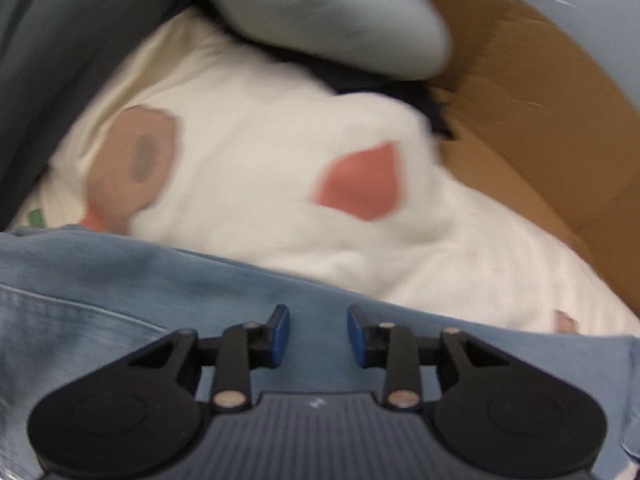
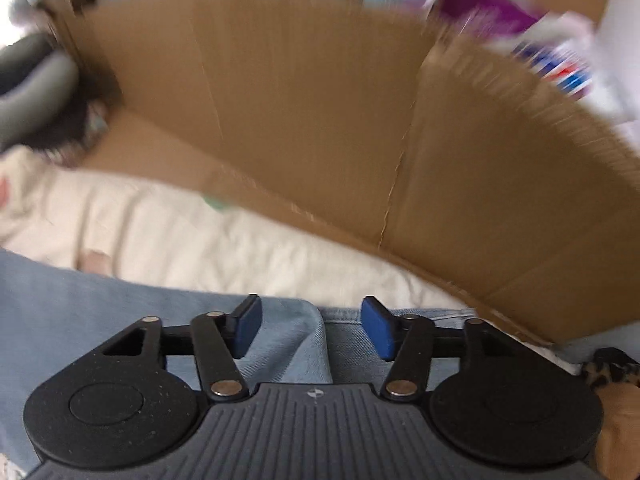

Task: Fold clothes
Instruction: 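Open both grippers to release the trousers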

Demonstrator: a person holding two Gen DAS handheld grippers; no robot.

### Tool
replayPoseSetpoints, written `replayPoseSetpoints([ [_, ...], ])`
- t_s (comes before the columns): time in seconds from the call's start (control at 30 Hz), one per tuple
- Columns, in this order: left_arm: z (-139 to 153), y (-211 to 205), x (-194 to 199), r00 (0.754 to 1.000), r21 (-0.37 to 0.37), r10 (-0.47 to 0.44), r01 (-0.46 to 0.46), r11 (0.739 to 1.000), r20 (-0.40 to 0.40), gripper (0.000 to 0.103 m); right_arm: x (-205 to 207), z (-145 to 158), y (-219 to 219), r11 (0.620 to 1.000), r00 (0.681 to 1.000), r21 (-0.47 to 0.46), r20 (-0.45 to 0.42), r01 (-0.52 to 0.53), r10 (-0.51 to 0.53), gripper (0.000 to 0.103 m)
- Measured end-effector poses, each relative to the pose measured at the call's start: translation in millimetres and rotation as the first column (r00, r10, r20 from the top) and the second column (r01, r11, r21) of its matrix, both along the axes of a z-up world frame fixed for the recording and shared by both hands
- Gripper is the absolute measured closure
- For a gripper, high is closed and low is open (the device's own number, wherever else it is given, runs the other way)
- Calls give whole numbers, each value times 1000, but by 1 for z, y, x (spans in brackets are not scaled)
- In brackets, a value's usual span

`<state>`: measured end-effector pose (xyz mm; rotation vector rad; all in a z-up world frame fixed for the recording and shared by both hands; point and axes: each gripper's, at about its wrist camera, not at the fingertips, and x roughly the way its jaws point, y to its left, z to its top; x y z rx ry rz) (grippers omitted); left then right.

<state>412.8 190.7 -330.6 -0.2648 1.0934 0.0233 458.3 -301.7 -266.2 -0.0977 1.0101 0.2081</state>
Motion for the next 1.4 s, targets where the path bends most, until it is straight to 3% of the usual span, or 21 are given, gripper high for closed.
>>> replayPoseSetpoints([
  [0.1, 4, -23, -11, 1000, -59, -24, 25, 998, 14, 51, -31, 20, -15, 999, 998, 42, 53, 18, -21, 34],
  [0.23, 7, -54, -16, 997, -108, -81, 83, 991, 15, 50, -60, 17, -32, 995, 997, 94, 67, 43, -50, 34],
  [0.6, 11, -92, -38, 987, -29, -160, 160, 987, 15, 42, -102, -35, -41, 951, 968, 232, 92, 206, -232, 34],
  [0.87, -1, -122, -55, 968, -23, -252, 251, 968, -24, 37, -111, -71, -38, 923, 956, 267, 17, 278, -293, 35],
  [1.1, -7, -131, -82, 957, -52, -290, 289, 956, -25, 32, -119, -78, -21, 946, 961, 231, 103, 228, -257, 37],
  [1.23, -11, -127, -100, 947, -20, -319, 318, 948, -51, 32, -114, -80, -20, 942, 960, 235, 86, 241, -267, 46],
  [1.4, 1, -108, -120, 960, -5, -276, 276, 961, -40, 32, -107, -83, -20, 937, 958, 239, 66, 256, -279, 52],
])
